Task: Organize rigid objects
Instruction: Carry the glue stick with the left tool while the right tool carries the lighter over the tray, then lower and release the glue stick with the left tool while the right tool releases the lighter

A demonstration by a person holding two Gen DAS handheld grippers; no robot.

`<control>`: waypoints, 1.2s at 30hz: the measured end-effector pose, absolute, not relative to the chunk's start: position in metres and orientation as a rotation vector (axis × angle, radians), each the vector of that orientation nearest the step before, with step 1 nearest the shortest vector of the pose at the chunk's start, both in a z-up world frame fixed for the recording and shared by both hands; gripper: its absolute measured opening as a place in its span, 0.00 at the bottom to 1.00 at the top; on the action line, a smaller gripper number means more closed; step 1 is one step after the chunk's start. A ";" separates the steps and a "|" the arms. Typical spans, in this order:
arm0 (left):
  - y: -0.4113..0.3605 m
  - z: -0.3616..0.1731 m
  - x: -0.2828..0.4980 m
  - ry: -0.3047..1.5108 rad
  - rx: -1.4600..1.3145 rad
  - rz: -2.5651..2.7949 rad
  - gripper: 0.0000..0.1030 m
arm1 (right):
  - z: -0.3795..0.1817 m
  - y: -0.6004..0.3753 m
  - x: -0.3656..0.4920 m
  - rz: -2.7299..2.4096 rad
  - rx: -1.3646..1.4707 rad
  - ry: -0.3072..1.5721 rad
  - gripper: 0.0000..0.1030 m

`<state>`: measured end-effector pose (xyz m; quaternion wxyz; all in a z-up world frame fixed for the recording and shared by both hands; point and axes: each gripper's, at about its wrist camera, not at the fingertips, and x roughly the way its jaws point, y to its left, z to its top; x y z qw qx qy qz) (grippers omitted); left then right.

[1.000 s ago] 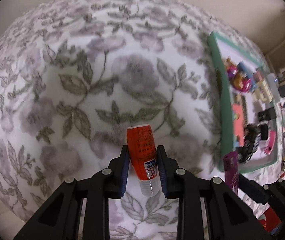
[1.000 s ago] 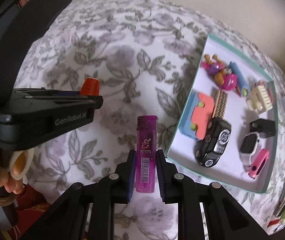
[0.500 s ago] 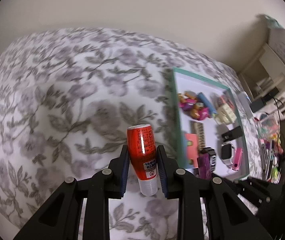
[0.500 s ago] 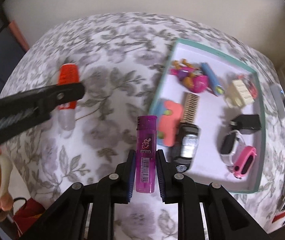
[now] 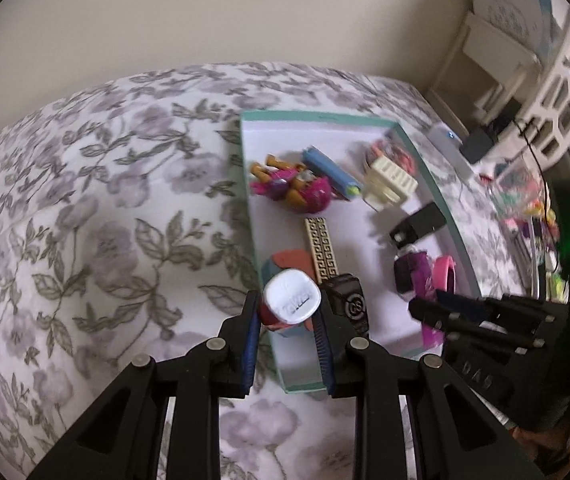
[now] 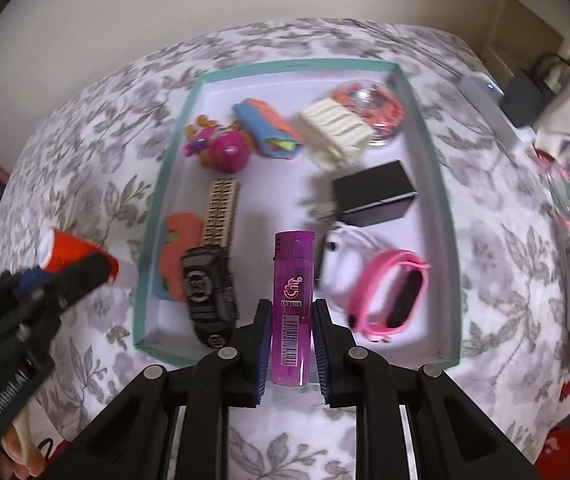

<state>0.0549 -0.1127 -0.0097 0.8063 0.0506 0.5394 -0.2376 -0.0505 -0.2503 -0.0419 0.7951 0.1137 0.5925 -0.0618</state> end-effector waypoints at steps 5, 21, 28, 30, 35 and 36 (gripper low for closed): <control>-0.121 -0.015 0.051 1.185 0.133 -0.538 0.26 | -0.044 -0.255 -0.050 -0.137 0.255 1.277 0.21; -0.130 -0.037 0.054 1.233 0.181 -0.525 0.26 | -0.054 -0.238 -0.047 -0.112 0.188 1.314 0.21; -0.127 -0.030 0.056 1.211 0.172 -0.514 0.26 | -0.051 -0.238 -0.047 -0.115 0.188 1.304 0.21; -0.126 -0.028 0.056 1.202 0.172 -0.512 0.26 | -0.049 -0.238 -0.047 -0.115 0.188 1.297 0.21; -0.119 -0.020 0.058 1.176 0.154 -0.486 0.26 | -0.044 -0.238 -0.047 -0.117 0.185 1.278 0.21; -0.117 -0.020 0.059 1.173 0.148 -0.480 0.26 | -0.043 -0.238 -0.047 -0.119 0.185 1.275 0.21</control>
